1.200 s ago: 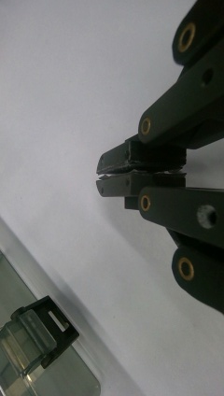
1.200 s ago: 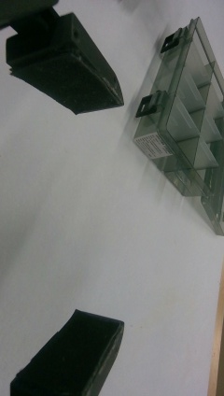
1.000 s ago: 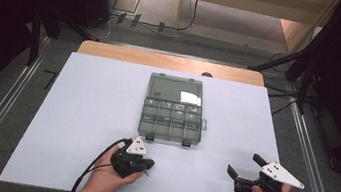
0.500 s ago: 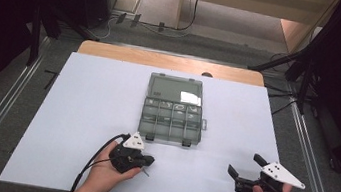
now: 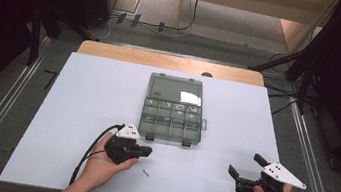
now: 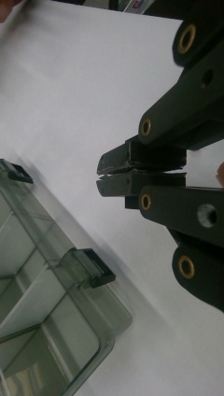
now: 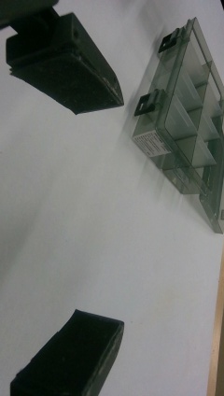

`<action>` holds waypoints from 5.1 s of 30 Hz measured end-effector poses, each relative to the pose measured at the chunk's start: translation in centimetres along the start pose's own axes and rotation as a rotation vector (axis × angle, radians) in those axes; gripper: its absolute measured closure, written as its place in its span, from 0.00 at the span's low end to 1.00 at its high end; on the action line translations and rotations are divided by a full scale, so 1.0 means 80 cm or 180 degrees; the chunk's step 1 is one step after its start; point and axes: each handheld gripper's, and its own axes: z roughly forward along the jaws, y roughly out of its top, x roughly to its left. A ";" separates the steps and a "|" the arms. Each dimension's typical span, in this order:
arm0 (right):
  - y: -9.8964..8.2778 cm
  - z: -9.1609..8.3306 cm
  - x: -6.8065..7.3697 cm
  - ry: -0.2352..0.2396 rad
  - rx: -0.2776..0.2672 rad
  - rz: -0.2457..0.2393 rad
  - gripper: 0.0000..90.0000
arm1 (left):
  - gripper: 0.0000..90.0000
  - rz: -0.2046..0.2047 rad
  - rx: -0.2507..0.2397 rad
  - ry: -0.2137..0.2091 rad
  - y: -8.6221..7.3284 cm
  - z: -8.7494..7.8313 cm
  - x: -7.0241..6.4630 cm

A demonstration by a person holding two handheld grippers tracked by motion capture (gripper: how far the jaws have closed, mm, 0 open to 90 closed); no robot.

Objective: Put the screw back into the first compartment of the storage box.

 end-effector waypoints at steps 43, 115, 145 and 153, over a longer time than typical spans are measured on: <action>0.000 0.000 0.003 0.0012 0.0003 0.0004 0.00 | 0.98 -0.0163 -0.0261 0.0212 0.093 -0.009 0.087; 0.000 0.000 0.002 0.0000 0.0011 -0.0010 0.00 | 0.78 -0.0047 -0.0261 -0.0122 0.050 -0.011 0.023; 0.000 0.002 0.005 0.0014 0.0024 -0.0012 0.00 | 0.79 -0.0034 -0.0066 -0.0293 -0.017 -0.003 -0.013; 0.000 0.001 0.006 0.0008 0.0014 -0.0012 0.00 | 0.80 -0.0048 -0.0018 -0.0329 -0.030 -0.001 -0.019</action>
